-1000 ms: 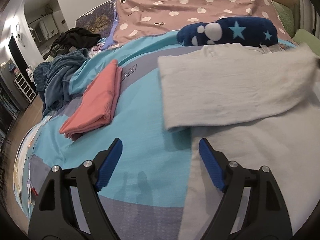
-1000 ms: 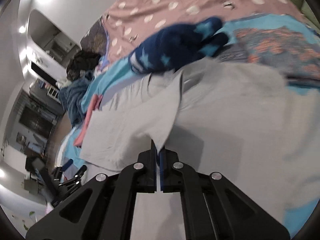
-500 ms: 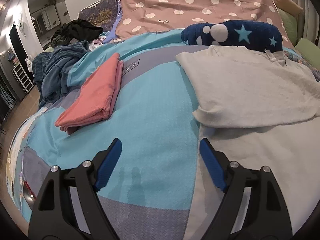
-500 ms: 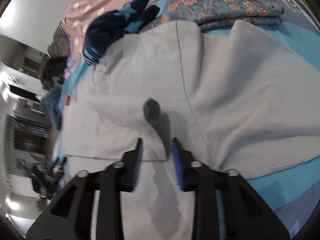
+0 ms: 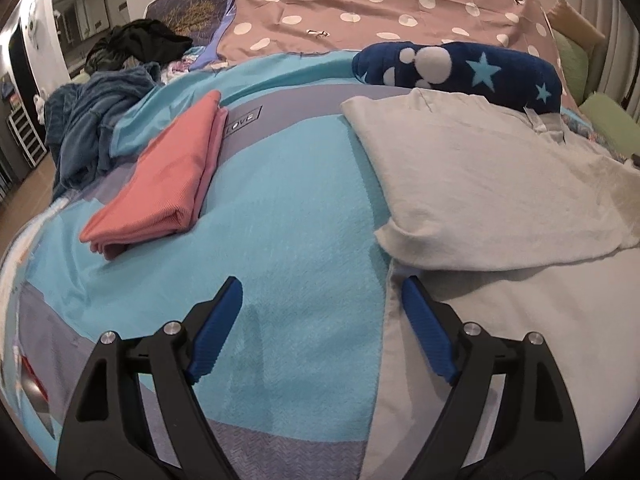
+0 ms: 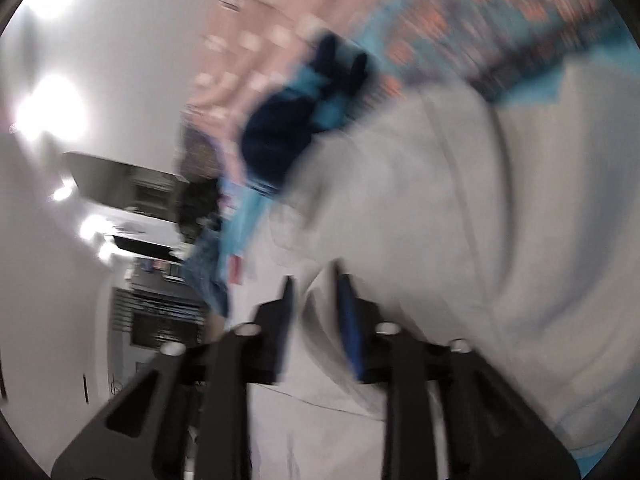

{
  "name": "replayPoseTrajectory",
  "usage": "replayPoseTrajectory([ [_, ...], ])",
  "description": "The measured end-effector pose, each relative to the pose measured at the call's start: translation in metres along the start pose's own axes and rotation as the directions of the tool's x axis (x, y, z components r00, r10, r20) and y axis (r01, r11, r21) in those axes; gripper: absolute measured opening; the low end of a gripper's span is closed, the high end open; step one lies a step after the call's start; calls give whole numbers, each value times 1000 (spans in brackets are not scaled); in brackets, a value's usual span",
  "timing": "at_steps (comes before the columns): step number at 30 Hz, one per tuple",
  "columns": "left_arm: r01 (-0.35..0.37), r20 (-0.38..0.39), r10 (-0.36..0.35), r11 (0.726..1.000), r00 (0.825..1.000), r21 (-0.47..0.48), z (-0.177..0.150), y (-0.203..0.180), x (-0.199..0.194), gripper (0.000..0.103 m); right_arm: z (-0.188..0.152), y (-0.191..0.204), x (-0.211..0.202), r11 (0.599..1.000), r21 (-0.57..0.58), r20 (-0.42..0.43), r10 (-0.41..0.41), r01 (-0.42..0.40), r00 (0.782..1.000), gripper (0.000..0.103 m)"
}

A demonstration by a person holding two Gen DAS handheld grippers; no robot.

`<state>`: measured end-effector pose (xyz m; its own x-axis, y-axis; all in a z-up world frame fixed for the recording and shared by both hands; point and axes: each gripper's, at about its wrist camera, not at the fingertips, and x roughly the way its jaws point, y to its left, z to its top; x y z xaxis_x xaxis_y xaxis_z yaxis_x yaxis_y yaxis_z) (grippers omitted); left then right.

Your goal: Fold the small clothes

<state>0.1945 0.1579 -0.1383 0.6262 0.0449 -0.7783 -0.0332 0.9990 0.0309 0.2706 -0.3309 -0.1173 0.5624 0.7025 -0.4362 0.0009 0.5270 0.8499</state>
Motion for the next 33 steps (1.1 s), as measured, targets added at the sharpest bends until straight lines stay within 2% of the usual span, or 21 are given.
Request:
replayPoseTrajectory([
  [1, 3, -1, -3, 1000, 1000, -3, 0, 1, 0, 84, -1, 5, -6, 998, -42, 41, -35, 37, 999, 19],
  [2, 2, -1, -2, 1000, 1000, -2, 0, 0, 1, 84, 1, 5, -8, 989, -65, 66, -127, 132, 990, 19],
  [4, -4, 0, 4, 1000, 1000, 3, 0, -1, 1, 84, 3, -3, -3, 935, -82, 66, -342, 346, 938, 20],
  [6, -8, 5, 8, 1000, 1000, 4, -1, -1, 0, 84, 2, -14, 2, 950, -31, 1, -309, 309, 951, 22],
  [8, -8, 6, 8, 1000, 1000, 0, -1, -1, -1, 85, -1, -23, 6, 972, 43, -58, -227, 229, 972, 45],
  [9, -7, 4, 7, 1000, 1000, -1, -1, -1, 0, 85, -1, -23, 5, 974, 49, -53, -219, 221, 974, 45],
  [12, -12, 4, 12, 1000, 1000, 4, 0, -1, 0, 85, 0, -15, 5, 964, 13, -21, -266, 266, 964, 45],
  [15, -9, 1, 9, 1000, 1000, 2, 1, 0, -1, 85, -5, -6, 14, 928, -55, -44, -371, 369, 928, 45],
  [16, -8, 2, 8, 1000, 1000, 0, 1, 0, -1, 84, -7, -3, 19, 909, -85, -45, -412, 407, 910, 42],
  [17, -7, 5, 7, 1000, 1000, -1, 2, 1, -1, 82, -9, 2, 22, 878, -121, -22, -468, 462, 883, 29],
  [19, -15, 11, 15, 1000, 1000, -1, 5, 1, -2, 78, -12, 13, 20, 776, -135, 80, -612, 617, 787, 18],
  [20, -19, 15, 19, 1000, 1000, -6, 7, 2, -2, 74, -15, 24, 16, 695, -119, 165, -691, 709, 704, 23],
  [21, -25, 19, 25, 1000, 1000, -18, 8, 4, -3, 71, -18, 34, 16, 650, -116, 215, -722, 751, 658, 23],
  [22, -39, 22, 40, 998, 999, -45, 11, 8, -3, 62, -22, 53, 22, 639, -163, 266, -705, 752, 657, 23],
  [23, -35, 23, 37, 997, 999, -68, 12, 11, -2, 55, -24, 67, 31, 648, -221, 272, -677, 729, 684, 28],
  [24, -16, 26, 18, 996, 999, -89, 13, 14, -2, 55, -28, 82, 44, 654, -293, 251, -651, 697, 716, 33],
  [25, 19, 30, -16, 994, 999, -107, 13, 17, -2, 55, -35, 102, 65, 663, -388, 205, -615, 641, 761, 38],
  [26, 46, 34, -42, 993, 999, -112, 12, 18, -3, 55, -42, 119, 83, 669, -455, 167, -585, 588, 794, 39],
  [28, 112, 37, -109, 988, 993, -109, 8, 19, -6, 54, -55, 151, 121, 663, -557, 94, -549, 501, 831, 40],
  [30, 203, 49, -199, 974, 979, -98, 4, 20, -11, 55, -69, 180, 164, 655, -634, 8, -526, 411, 851, 40],
  [33, 228, 73, -225, 972, 972, -49, 5, 17, -12, 56, -81, 208, 221, 643, -696, -92, -522, 320, 848, 41],
])
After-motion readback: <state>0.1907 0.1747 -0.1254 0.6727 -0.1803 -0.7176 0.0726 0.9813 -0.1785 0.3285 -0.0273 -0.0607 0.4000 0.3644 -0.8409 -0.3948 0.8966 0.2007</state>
